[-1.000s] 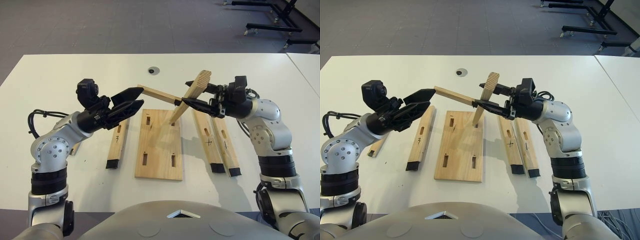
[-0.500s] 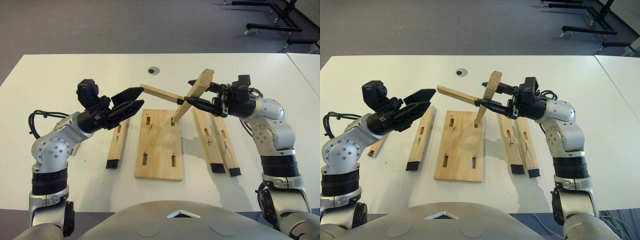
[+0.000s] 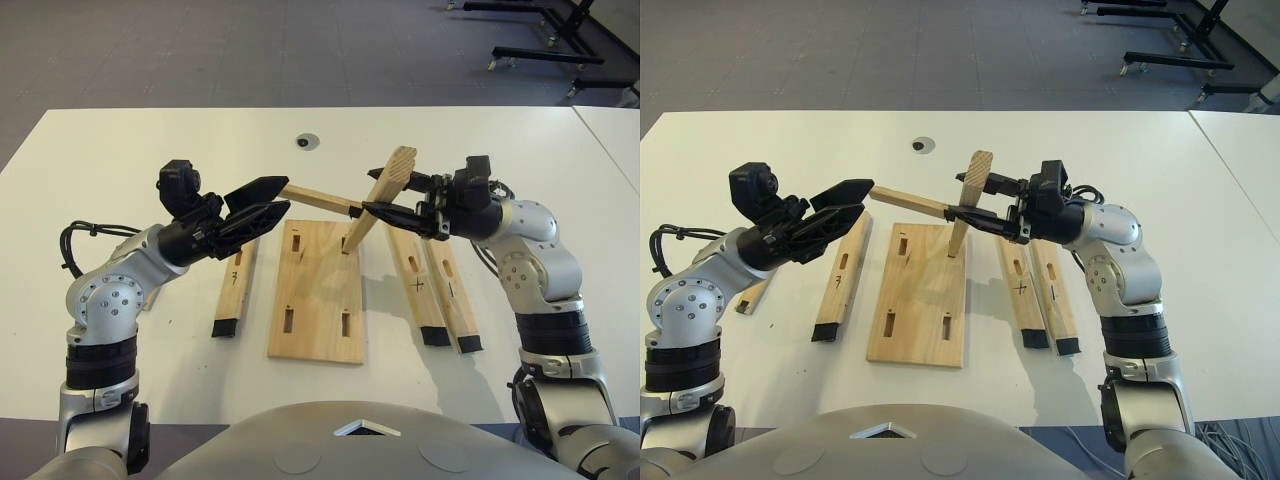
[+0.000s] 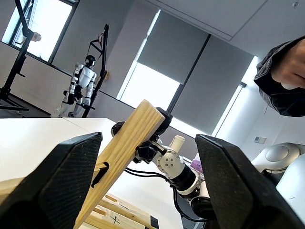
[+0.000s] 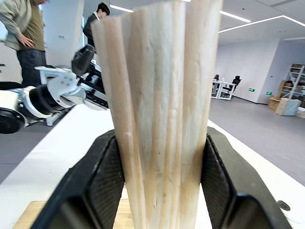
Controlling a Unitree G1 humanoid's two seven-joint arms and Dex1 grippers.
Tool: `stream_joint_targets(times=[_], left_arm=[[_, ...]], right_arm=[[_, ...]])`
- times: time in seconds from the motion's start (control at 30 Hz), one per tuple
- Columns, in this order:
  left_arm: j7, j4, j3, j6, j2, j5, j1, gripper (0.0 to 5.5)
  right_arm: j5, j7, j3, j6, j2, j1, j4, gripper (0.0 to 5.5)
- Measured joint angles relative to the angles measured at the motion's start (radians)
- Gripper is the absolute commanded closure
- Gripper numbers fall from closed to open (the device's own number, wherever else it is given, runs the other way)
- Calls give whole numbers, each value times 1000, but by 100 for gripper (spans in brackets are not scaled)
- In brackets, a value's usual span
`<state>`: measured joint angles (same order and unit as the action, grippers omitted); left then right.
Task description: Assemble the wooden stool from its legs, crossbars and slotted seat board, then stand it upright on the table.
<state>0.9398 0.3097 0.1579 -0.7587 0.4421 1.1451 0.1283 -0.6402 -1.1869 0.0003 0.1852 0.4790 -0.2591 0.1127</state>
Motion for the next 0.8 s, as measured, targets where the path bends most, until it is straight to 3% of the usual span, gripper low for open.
stream_joint_targets(times=[0.8], left_arm=[[-2,6,2,1,-12,-14,-12,192]], right_arm=[[-97,-117,51,120,120,17,-17,343]])
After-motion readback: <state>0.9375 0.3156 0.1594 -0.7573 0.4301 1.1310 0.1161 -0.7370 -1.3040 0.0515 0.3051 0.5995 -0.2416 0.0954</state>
